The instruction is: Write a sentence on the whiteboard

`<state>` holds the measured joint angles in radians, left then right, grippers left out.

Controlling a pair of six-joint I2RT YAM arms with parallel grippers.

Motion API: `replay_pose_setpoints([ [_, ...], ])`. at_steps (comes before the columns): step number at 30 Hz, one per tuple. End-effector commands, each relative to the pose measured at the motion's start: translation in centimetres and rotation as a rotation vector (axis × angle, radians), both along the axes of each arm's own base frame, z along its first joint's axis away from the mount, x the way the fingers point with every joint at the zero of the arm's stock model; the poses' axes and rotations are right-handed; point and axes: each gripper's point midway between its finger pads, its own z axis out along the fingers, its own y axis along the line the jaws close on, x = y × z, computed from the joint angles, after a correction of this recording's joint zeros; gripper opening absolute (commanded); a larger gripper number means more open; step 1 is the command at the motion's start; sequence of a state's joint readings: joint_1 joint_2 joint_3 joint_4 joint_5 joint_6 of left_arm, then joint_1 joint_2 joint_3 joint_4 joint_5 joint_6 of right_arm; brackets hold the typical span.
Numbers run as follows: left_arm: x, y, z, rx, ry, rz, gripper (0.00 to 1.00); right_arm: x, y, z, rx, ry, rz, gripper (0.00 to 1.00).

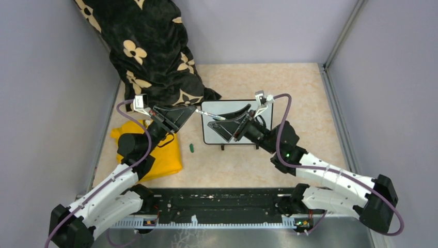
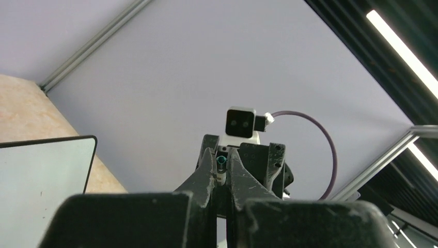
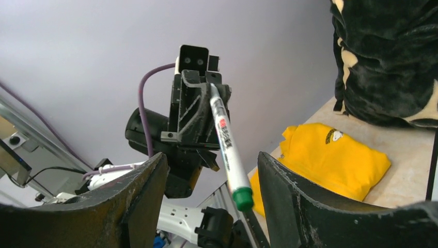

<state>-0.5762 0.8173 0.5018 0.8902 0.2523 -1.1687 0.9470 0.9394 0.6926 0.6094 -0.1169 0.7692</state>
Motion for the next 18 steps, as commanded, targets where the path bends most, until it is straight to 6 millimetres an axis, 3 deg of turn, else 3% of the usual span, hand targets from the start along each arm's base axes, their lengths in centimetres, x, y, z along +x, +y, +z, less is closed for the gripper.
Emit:
replay_pose_setpoints([
  [1,-0.2,1.9,2.3,-0.122,-0.002,0.049,0.00,-0.4,-0.1,5.2,0.141,-0.044,0.020,0.63],
  [11,0.4,1.5,1.2,-0.091,0.047,0.050,0.00,0.6,1.0,5.5,0.149,-0.012,0.022,0.55],
  [18,0.7,1.5,0.9,-0.103,0.073,0.050,0.00,1.4,1.5,5.1,0.139,0.015,0.001,0.40],
])
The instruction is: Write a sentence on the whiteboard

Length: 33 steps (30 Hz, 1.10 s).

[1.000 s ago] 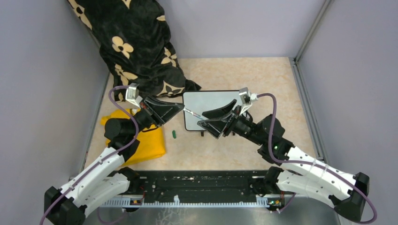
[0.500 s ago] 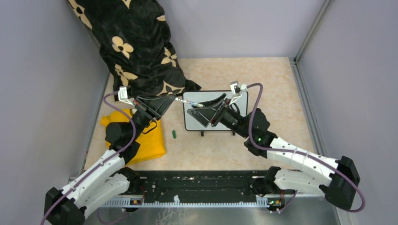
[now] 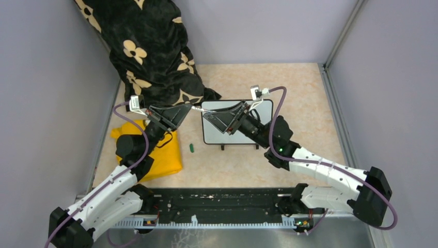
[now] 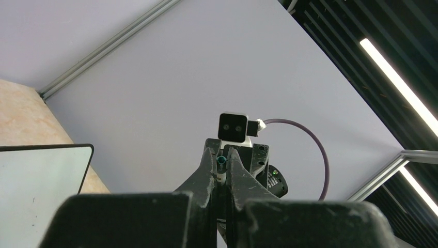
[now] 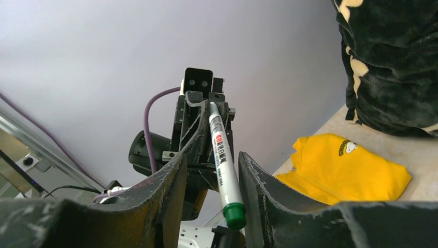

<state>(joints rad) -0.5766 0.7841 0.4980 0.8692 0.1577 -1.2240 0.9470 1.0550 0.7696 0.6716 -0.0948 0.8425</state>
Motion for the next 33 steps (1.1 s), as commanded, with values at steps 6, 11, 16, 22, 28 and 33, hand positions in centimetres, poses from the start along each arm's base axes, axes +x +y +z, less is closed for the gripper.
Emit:
replay_pose_setpoints([
  [6,0.3,0.0,-0.2,-0.024,0.033,0.006,0.00,0.4,-0.2,3.5,0.085,-0.024,-0.024,0.40],
  [11,0.4,0.0,-0.7,-0.025,0.047,0.014,0.00,0.9,0.2,3.7,0.090,-0.018,-0.034,0.40],
  [16,0.4,0.1,-0.6,-0.029,0.049,0.026,0.00,1.4,0.5,3.9,0.098,-0.015,-0.044,0.38],
  [22,0.7,0.6,-0.8,-0.041,0.062,0.054,0.00,1.7,1.0,3.8,0.103,-0.007,-0.036,0.34],
  [28,1.0,0.9,-1.1,-0.045,0.082,0.073,0.00,1.7,1.0,3.5,0.100,0.001,-0.040,0.29],
  [33,1.0,0.7,-1.2,-0.041,0.085,0.065,0.00,1.7,0.8,3.5,0.103,0.001,-0.043,0.23],
])
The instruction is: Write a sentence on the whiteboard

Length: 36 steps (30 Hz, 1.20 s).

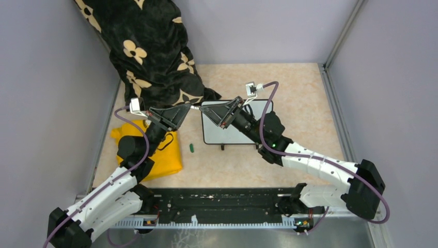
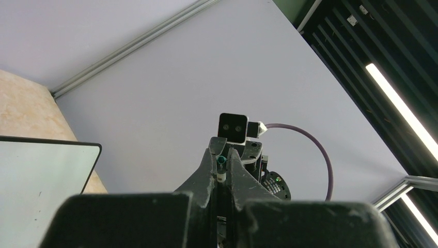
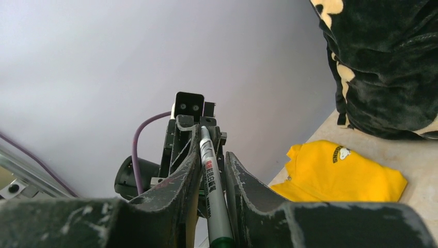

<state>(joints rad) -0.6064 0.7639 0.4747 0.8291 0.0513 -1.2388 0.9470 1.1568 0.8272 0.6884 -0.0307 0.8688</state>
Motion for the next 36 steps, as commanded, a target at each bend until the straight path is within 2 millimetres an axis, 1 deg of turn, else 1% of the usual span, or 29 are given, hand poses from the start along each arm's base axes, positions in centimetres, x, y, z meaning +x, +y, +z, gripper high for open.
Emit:
replay_pose_setpoints([
  [1,0.1,0.2,-0.4,-0.005,0.012,0.012,0.00,-0.7,-0.8,4.0,0.100,-0.058,0.004,0.22],
  [5,0.1,-0.1,-0.7,0.000,0.019,-0.001,0.00,-0.7,-0.8,4.0,0.102,-0.059,0.004,0.17],
  [10,0.1,-0.3,-1.0,0.007,0.022,-0.013,0.00,-0.9,-0.7,3.9,0.096,-0.063,0.013,0.04],
  [12,0.2,-0.5,-1.2,0.016,0.028,-0.018,0.00,-1.0,-0.8,3.9,0.092,-0.067,0.013,0.00],
  [13,0.1,-0.6,-1.3,0.023,0.029,-0.023,0.02,-1.0,-0.8,3.9,0.090,-0.069,0.012,0.00],
  [14,0.1,-0.7,-1.4,0.031,0.026,-0.023,0.07,-1.0,-0.9,3.7,0.080,-0.069,0.006,0.00],
  [15,0.1,-0.7,-1.5,0.040,0.025,-0.020,0.15,-1.0,-1.1,3.7,0.073,-0.070,0.001,0.00],
  [18,0.2,-0.2,-2.0,0.076,0.031,0.021,0.44,-1.0,-1.9,3.1,0.033,-0.073,-0.031,0.00],
  [19,0.3,0.1,-2.2,0.086,0.034,0.040,0.52,-1.1,-2.3,2.9,0.015,-0.076,-0.046,0.00],
  [20,0.4,0.4,-2.5,0.102,0.038,0.063,0.62,-1.0,-2.8,2.5,-0.007,-0.077,-0.066,0.00],
  [21,0.3,0.7,-2.9,0.122,0.038,0.084,0.67,-0.8,-3.4,2.2,-0.031,-0.075,-0.095,0.00],
  [23,0.7,1.7,-3.8,0.167,0.048,0.157,0.74,-0.7,-4.5,1.2,-0.094,-0.070,-0.140,0.00],
  [24,0.7,2.1,-4.2,0.205,0.047,0.184,0.76,-0.9,-5.4,1.0,-0.121,-0.072,-0.165,0.00],
  [26,0.8,2.6,-5.2,0.314,0.043,0.234,0.79,-0.8,-6.9,-0.3,-0.196,-0.068,-0.218,0.00],
  [27,0.9,2.7,-6.3,0.395,0.053,0.253,0.80,-0.7,-7.8,-0.9,-0.237,-0.061,-0.246,0.00],
  [30,1.0,3.2,-8.4,0.622,0.032,0.292,0.83,-0.5,-10.5,-3.1,-0.374,-0.038,-0.338,0.00],
  [34,0.7,3.2,-11.1,0.906,0.005,0.256,0.87,-0.5,-14.8,-6.4,-0.592,0.009,-0.452,0.00],
  [36,0.5,3.1,-12.3,1.003,0.004,0.221,0.89,-0.6,-16.6,-7.3,-0.655,0.023,-0.501,0.00],
])
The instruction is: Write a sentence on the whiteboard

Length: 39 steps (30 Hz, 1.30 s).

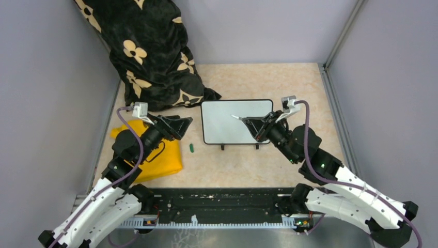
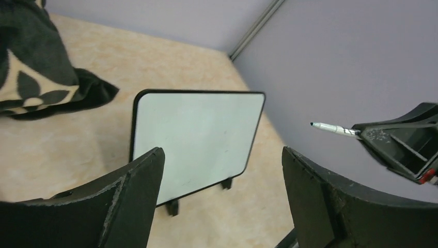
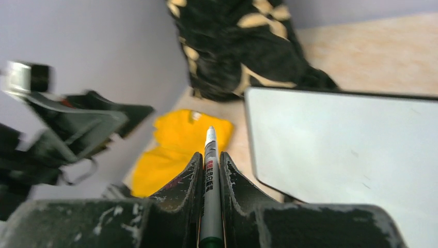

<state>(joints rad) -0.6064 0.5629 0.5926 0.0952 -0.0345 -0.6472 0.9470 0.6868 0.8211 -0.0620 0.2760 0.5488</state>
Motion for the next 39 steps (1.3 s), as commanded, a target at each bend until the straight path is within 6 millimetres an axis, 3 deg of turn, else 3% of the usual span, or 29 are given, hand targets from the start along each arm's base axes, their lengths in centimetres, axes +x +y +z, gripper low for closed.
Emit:
replay_pose_setpoints([
  [1,-0.7,0.1,-4.9,0.366,0.053,-0.072,0.89,0.3,-5.0,-3.7,-0.261,0.055,-0.164,0.00],
  [5,-0.2,-0.5,-6.7,0.414,0.113,-0.096,0.90,0.2,-6.4,-4.2,-0.279,0.056,-0.204,0.00],
  [14,2.7,-1.2,-8.4,0.307,0.242,0.007,0.93,1.7,-6.6,-6.3,-0.322,0.090,-0.287,0.00],
  [22,4.8,-2.0,-10.2,0.376,0.231,0.019,0.92,2.7,-4.5,-6.8,-0.269,0.043,-0.260,0.00],
  [26,5.5,-1.6,-8.8,0.380,0.099,0.053,0.92,3.3,-4.0,-6.9,-0.252,0.043,-0.279,0.00],
  [30,4.7,-3.5,-7.8,0.397,-0.017,-0.070,0.93,3.7,-3.4,-6.7,-0.242,0.041,-0.278,0.00],
  [36,5.6,-3.8,-9.0,0.462,0.049,-0.101,0.94,4.1,-3.1,-5.1,-0.229,-0.008,-0.282,0.00],
  [39,6.3,-3.9,-7.6,0.431,0.037,-0.126,0.95,4.3,-2.7,-4.5,-0.225,-0.031,-0.268,0.00],
])
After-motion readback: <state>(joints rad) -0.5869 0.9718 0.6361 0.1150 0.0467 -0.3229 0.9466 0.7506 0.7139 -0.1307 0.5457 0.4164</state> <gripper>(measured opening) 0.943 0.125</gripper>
